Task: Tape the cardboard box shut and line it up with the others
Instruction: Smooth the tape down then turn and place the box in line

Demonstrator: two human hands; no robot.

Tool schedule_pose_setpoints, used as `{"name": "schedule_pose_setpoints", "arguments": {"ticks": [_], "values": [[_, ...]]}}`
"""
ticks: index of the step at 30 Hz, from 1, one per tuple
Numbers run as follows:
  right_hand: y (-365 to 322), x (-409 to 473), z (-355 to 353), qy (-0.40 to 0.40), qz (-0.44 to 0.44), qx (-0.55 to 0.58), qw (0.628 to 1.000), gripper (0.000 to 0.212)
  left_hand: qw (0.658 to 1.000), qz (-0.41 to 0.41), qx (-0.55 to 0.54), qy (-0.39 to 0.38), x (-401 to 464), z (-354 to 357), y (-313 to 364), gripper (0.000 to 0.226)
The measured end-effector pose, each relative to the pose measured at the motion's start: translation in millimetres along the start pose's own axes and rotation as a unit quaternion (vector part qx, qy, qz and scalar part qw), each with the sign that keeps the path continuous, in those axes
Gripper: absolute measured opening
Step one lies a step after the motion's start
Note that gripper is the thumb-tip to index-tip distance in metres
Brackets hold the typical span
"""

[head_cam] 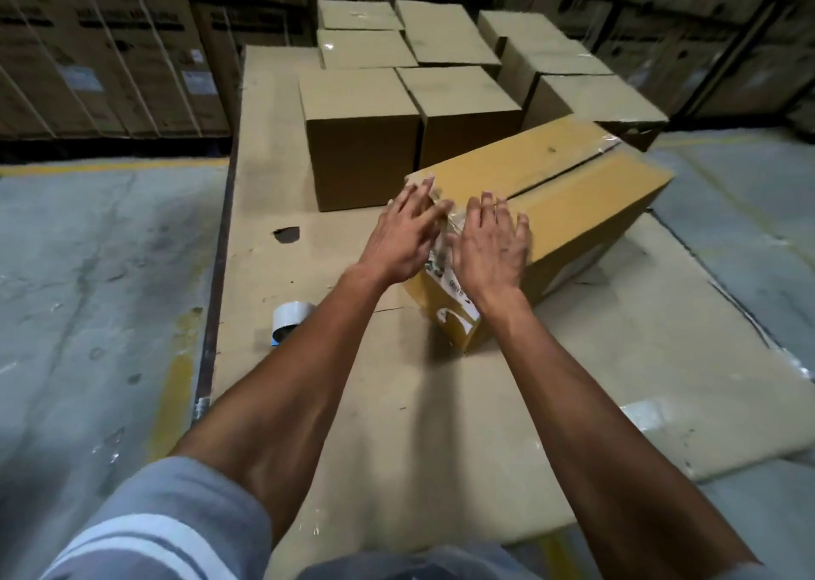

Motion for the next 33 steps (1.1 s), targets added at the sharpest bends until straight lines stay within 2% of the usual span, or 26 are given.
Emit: {"name": "schedule_pose_setpoints", "arguments": {"ticks": [3,12,17,23,29,33], "values": [[21,-6,17,-0.027,-0.006,0.005,1.000,0.080,1.000,-0.001,0.020,-0.022,1,7,3,0.054],[45,-27,19,-0.041,-0.024,0.029,0.998,0.081,0.996,0.030,0.079,0.028,-15,-5,28,0.047],[42,-20,8,-0.049,0.009,0.062,0.997,0.089,0.999,0.022,0.030,0.019,-8,-13,22,0.054],[40,-17,13,-0.039,0.040,0.058,0.997,0.086,0.996,0.024,0.084,-0.025,14,-3,11,0.060],[35,-12,22,-0.039,0.036,0.043,0.998,0.077,0.997,0.020,0.079,0.016,19,3,0,0.062],[33,-10,28,-0.055,0.030,0.025,0.998,0.086,0.995,0.030,0.089,0.026,17,9,-2,0.071]]}}
Point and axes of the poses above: each hand's wrist, its own x-axis towards the middle knuckle, its own z-axis out of the palm, y = z × x, the point moved 10 cm from there along x, towards the middle knuckle, and after that the axes turned 11 degrees about -y, right-handed, at the moved point
